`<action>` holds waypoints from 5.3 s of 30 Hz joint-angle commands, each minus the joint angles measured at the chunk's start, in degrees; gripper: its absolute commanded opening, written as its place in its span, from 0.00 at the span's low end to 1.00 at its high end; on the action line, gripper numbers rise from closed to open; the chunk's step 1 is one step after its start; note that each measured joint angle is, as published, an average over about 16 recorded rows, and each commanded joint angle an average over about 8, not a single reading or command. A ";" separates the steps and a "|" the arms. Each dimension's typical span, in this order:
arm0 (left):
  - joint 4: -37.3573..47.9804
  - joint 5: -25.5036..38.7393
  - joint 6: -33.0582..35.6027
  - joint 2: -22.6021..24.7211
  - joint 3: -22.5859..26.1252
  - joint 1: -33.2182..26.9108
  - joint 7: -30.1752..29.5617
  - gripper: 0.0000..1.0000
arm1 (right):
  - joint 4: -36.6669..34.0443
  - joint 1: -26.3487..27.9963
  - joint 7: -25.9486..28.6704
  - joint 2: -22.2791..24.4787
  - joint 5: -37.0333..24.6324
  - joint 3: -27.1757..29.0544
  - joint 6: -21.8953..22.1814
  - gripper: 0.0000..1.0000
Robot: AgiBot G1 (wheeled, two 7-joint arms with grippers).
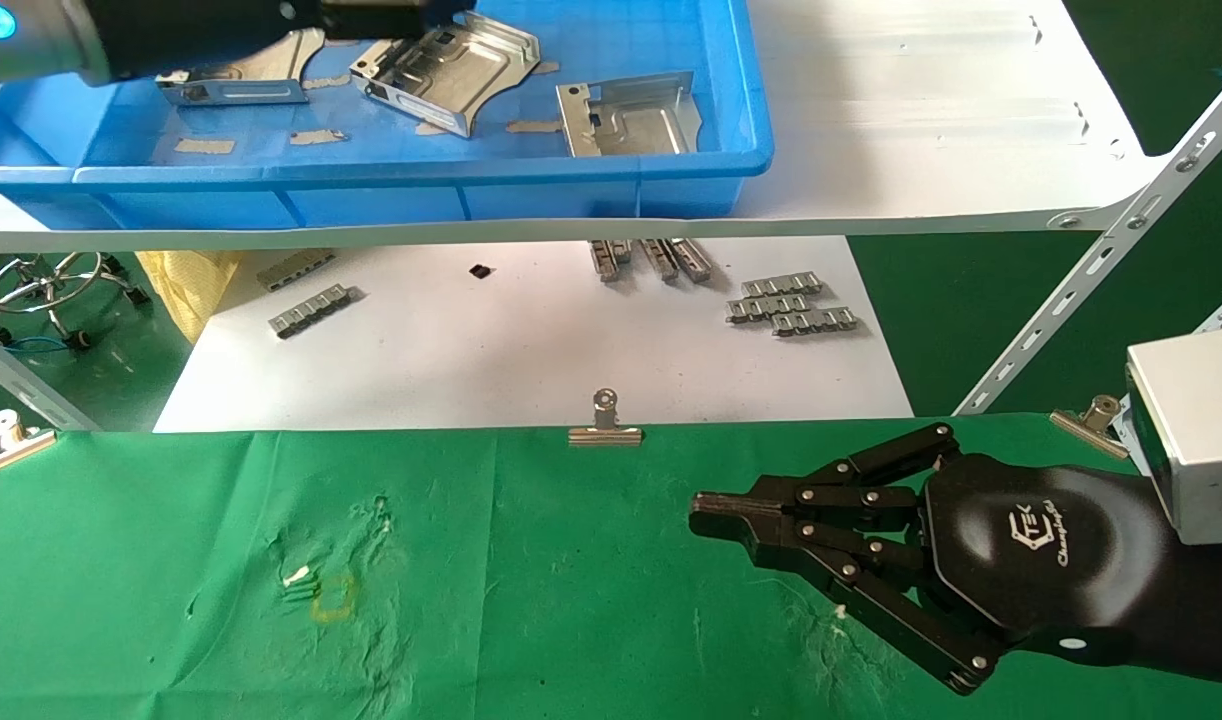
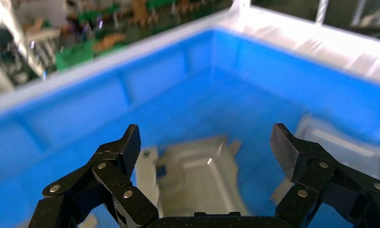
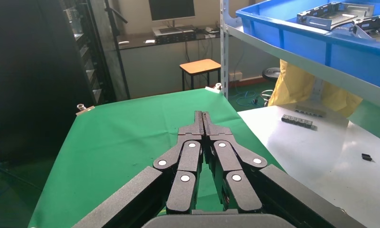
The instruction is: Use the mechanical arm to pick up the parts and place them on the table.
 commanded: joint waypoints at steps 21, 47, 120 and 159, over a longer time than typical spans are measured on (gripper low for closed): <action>10.96 8.40 -7.92 5.30 5.65 -6.36 -5.47 0.00 | 0.00 0.00 0.00 0.00 0.00 0.00 0.00 0.00; 10.15 8.52 -6.18 3.93 5.73 -6.04 -5.54 0.00 | 0.00 0.00 0.00 0.00 0.01 -0.01 0.00 1.00; -4.56 -9.60 24.43 -18.29 36.99 14.59 39.43 0.99 | 0.00 0.01 -0.01 0.01 0.02 -0.03 0.01 1.00; -7.56 -31.60 27.69 -22.86 25.73 25.90 22.38 1.00 | -0.02 -0.01 -0.02 0.01 0.04 -0.03 0.02 1.00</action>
